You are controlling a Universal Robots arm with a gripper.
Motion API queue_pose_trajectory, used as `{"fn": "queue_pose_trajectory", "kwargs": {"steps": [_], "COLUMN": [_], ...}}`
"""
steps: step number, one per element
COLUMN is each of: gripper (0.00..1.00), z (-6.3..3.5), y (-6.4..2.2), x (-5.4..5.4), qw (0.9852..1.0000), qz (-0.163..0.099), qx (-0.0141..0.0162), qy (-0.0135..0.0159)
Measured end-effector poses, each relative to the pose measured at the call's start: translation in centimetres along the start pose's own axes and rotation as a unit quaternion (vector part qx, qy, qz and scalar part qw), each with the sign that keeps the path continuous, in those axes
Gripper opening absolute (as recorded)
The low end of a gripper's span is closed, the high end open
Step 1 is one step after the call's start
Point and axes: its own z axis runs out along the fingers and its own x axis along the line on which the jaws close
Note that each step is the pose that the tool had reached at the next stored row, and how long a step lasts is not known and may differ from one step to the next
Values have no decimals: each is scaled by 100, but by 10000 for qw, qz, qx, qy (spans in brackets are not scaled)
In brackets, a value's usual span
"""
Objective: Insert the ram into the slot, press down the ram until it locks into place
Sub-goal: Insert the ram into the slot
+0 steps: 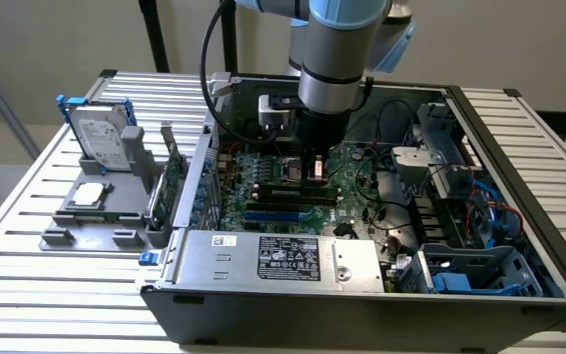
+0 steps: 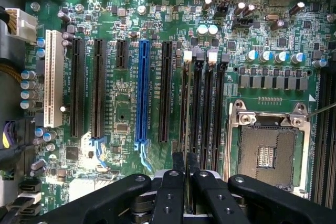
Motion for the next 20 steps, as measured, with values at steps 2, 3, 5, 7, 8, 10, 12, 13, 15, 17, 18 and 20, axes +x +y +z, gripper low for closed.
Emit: {"fn": "queue_pose_trajectory", "kwargs": {"steps": [2, 3, 5, 7, 8, 10, 12, 13, 15, 17, 18, 20], "gripper": [13, 13, 13, 15, 15, 22, 22, 22, 22, 22, 22, 13], "z": [9, 14, 25, 33, 33, 12, -47, -75, -118, -143, -144, -144], "y": [-1, -1, -1, -1, -1, 1, 4, 9, 32, 73, 84, 85], "x": [-1, -1, -1, -1, -1, 0, 1, 2, 3, 3, 3, 3], "qw": [10000, 10000, 10000, 10000, 10000, 10000, 10000, 10000, 10000, 10000, 10000, 10000], "qz": [0, 0, 0, -1, -1, 0, 0, 0, -1, -1, -1, -2], "qx": [0, 0, 0, 2, 2, 2, 2, 2, 2, 2, 2, 3], "qy": [-1, 0, 0, 1, 1, -1, -6, -9, -15, -20, -23, -25]}}
